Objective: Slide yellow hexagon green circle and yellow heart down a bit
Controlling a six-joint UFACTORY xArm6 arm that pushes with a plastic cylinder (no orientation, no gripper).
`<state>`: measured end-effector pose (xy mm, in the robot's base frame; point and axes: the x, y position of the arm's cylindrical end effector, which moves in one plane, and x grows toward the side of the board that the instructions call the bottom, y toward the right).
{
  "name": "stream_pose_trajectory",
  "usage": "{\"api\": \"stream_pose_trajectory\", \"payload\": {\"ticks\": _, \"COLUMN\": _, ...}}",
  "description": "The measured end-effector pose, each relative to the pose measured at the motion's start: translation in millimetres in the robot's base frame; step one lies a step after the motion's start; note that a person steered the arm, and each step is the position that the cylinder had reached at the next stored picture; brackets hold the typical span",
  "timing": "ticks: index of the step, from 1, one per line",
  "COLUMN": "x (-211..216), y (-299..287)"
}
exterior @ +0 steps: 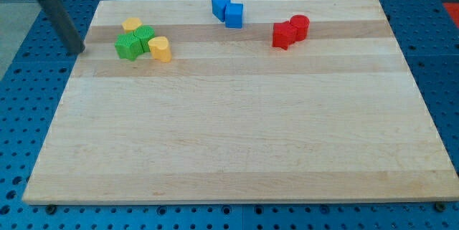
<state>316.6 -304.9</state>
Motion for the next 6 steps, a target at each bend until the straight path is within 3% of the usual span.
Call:
{"api": "stream_pose_trajectory", "payload": {"ticks": 1, "x": -35.6, "y": 11.5}}
{"api": "stream_pose_trajectory", "payload": {"ticks": 6, "x": -31.5, "y": 196.2}}
